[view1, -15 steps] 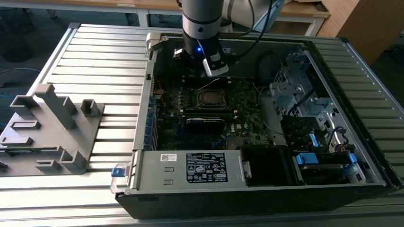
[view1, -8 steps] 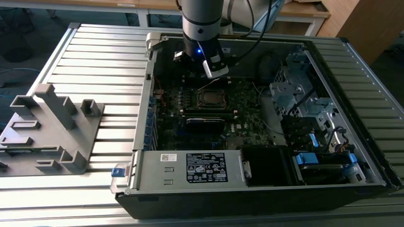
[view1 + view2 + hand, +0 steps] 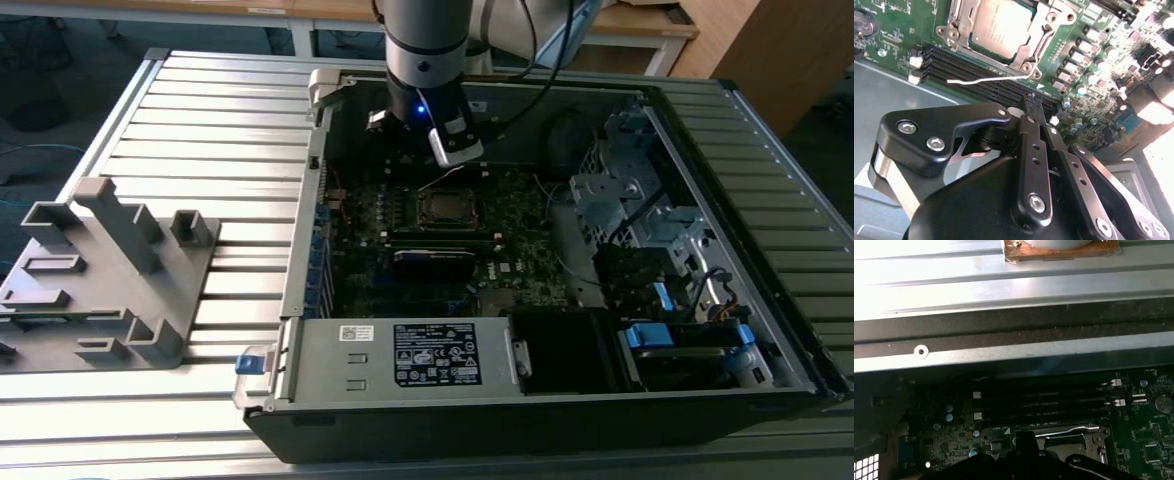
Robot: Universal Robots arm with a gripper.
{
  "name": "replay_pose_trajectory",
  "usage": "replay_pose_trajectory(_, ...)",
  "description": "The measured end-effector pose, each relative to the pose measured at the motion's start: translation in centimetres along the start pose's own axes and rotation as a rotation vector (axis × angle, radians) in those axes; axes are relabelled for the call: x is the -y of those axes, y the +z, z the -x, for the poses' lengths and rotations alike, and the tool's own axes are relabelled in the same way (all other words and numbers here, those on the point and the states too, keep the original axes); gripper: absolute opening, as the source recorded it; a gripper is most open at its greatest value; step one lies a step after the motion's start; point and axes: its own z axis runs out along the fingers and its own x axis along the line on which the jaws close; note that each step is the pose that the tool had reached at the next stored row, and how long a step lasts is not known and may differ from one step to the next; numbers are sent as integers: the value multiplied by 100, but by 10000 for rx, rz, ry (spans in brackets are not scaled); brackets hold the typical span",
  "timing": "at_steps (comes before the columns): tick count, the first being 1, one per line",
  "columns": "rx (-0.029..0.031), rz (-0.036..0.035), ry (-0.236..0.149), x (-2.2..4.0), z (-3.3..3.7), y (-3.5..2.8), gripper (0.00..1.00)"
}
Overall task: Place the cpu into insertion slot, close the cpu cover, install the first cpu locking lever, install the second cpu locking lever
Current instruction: 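Install the first cpu locking lever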
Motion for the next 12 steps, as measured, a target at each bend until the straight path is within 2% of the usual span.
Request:
replay_pose_trajectory(4,28,-245,0,-5,1,24,10)
replay_pose_trajectory(6,35,-305,-3,-16,0,30,10)
replay_pose_trajectory(12,34,-308,-3,-17,3,31,10)
